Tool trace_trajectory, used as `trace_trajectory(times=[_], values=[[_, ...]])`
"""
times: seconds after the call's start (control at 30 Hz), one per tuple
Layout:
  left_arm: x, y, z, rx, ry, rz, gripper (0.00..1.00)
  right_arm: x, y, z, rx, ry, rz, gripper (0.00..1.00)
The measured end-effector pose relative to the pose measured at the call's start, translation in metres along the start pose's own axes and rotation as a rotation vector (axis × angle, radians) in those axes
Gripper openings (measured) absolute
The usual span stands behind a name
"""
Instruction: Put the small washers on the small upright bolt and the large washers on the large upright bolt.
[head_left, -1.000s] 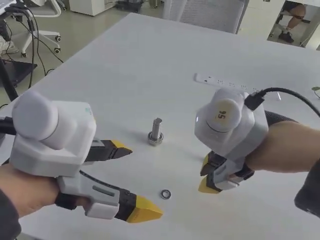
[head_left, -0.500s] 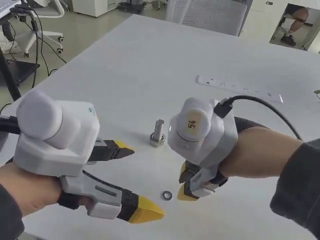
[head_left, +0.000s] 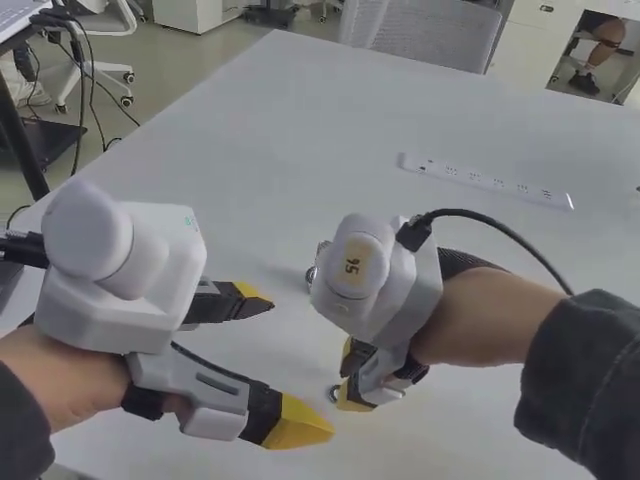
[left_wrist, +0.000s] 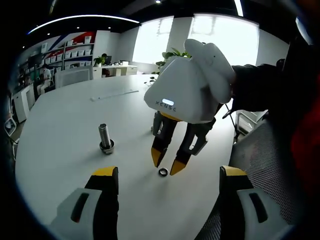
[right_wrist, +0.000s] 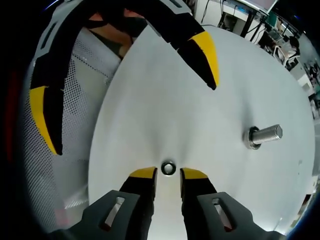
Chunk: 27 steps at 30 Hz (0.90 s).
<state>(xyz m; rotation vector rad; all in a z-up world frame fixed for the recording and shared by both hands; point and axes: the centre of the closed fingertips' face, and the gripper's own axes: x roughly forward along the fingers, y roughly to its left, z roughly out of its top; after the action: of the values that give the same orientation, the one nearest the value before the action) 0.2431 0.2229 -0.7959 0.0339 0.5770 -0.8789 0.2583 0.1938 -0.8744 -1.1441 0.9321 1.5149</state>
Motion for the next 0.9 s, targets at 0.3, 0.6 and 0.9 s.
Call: trace_trajectory(times=[0.3, 0.6, 0.9], values=[[0.0006, -0.0006, 0.0005, -0.001, -0.002, 0.001, 0.83, 0.0040, -0.0002, -0.0021, -0.016, 0.011, -0.008, 0.19], [0.0004, -0.0011, 0.0011, -0.003, -0.006, 0.001, 0.83, 0.0045, 0.0031, -0.0019, -0.052, 0.016, -0.030, 0.17], [0.0005, -0.0023, 0.0012, 0.000, -0.007, -0.002, 0.82, 0.0047, 0.0037, -0.0024, -0.050, 0.007, -0.030, 0.15]])
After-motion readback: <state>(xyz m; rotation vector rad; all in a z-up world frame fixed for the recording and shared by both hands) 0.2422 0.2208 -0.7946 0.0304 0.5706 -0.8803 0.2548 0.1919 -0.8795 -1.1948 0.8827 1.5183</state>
